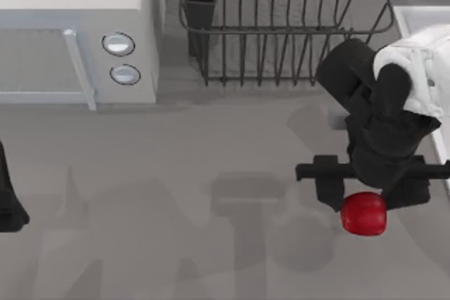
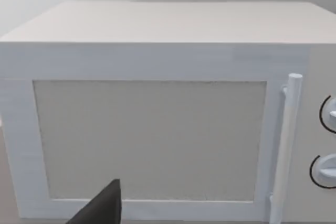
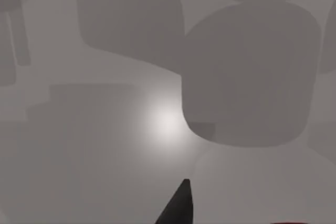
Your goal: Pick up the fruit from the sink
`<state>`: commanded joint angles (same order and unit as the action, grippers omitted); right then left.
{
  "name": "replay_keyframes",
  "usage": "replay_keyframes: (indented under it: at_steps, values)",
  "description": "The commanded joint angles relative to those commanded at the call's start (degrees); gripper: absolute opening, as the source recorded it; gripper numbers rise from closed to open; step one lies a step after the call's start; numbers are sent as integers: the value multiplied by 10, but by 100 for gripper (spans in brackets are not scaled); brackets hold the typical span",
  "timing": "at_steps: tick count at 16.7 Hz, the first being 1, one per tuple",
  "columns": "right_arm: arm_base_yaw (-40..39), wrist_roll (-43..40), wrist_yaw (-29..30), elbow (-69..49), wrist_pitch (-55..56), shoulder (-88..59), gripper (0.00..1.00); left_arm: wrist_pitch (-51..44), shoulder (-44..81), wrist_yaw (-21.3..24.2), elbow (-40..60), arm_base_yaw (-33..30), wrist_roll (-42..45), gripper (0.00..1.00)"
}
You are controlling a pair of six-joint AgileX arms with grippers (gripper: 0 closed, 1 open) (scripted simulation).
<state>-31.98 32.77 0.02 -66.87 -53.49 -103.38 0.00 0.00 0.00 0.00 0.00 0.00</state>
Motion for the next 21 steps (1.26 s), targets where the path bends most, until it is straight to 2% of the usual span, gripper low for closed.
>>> replay_keyframes:
  at_steps: [2,15,21]
  values:
    - [0,0,0,0,0,0,0,0,0,0,0,0,0,100]
    - [0,0,0,0,0,0,98,0,0,0,0,0,0,100]
    - [0,0,0,0,0,0,100,0,0,0,0,0,0,100]
